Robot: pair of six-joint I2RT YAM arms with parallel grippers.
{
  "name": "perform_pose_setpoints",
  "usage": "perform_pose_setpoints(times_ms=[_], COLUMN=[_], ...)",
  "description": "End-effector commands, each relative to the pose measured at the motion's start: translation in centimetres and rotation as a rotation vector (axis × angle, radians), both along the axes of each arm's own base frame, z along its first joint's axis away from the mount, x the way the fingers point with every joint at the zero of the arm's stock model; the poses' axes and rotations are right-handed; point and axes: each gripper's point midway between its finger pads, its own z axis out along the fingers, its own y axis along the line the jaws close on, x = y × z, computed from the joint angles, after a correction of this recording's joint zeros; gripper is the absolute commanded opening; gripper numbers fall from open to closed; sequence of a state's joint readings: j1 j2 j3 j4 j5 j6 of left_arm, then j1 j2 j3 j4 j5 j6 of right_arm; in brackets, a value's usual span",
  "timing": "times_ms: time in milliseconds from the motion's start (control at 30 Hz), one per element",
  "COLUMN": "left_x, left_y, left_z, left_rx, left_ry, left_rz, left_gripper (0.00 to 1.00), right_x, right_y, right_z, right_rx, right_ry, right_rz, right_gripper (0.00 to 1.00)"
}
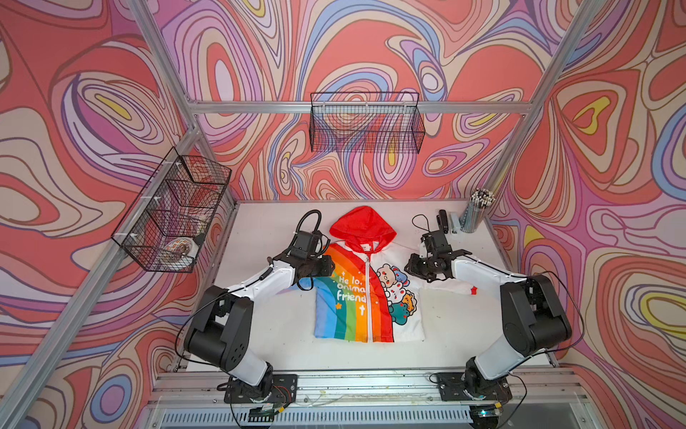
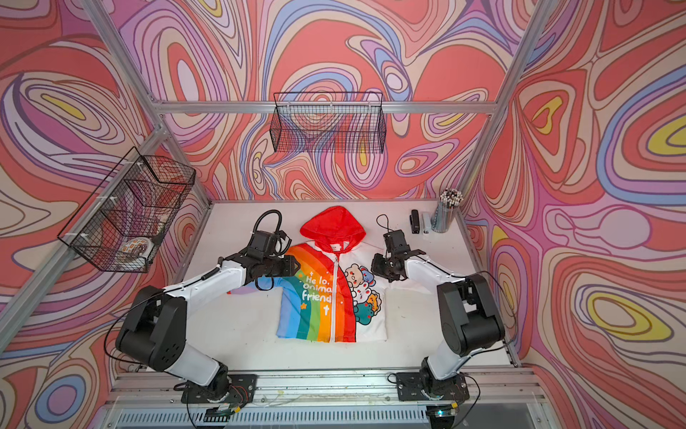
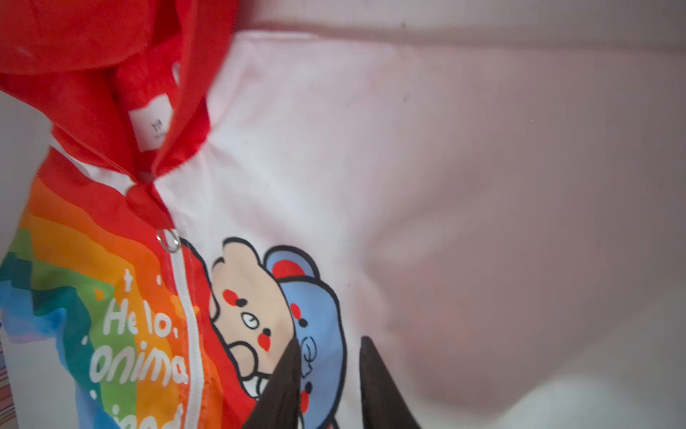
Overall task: Unzip the jacket
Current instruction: Flatten out the jacket at the center of the board.
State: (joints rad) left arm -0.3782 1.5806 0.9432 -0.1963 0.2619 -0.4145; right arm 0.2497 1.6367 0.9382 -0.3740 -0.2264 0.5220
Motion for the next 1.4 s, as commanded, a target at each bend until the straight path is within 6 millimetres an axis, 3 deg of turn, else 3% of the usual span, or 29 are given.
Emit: perform_pose_setpoints(times_ms=[0,300,567,700,800,900,1033,1200,1367], left_x=[0.6,-0.6,-3.1,-3.5,-3.0,-3.4,-6.4,-12.7,-16.3], left_y=[-0.2,2.5,5.2,5.1,3.8,3.7,4.6,4.8,3.5], left_z=[-1.7,-6.8,-8.4,-6.8,-3.1,0.7,3.4,2.0,-0.2], left_rx=[-0.007,0.132,0.226,0.185,0.105,0.08,0.095,0.123,0.076], left_ry=[0.019,0.151,0.203,0.182,0.106,0.047,0.029,0.136,0.205], left_rz=[0.022,0.135,0.202,0.186,0.146,0.134,0.16,0.172,0.154], left_gripper=[0.4,0.38,0.38,0.52,0.76,0.84,0.82,0.75,0.78], right_x=[-0.2,0.2,1.3,1.9,1.7,-0.5,-5.8,-11.4,-14.1], right_y=[-0.2,-2.2,-2.7,-2.0,-1.5,-2.4,-3.5,-3.4,-2.9], right_z=[-1.4,-5.0,-6.6,-4.0,0.2,2.4,2.3,0.8,-0.3], right_rx=[-0.001,-0.131,-0.2,-0.144,-0.094,-0.101,-0.119,-0.091,-0.086], right_ry=[0.03,0.118,0.16,0.077,-0.03,-0.026,0.065,0.171,0.251], right_rz=[-0.031,-0.084,-0.081,-0.067,-0.058,-0.086,-0.122,-0.132,-0.102], right_gripper=[0.25,0.22,0.22,0.23,0.31,0.35,0.38,0.42,0.53])
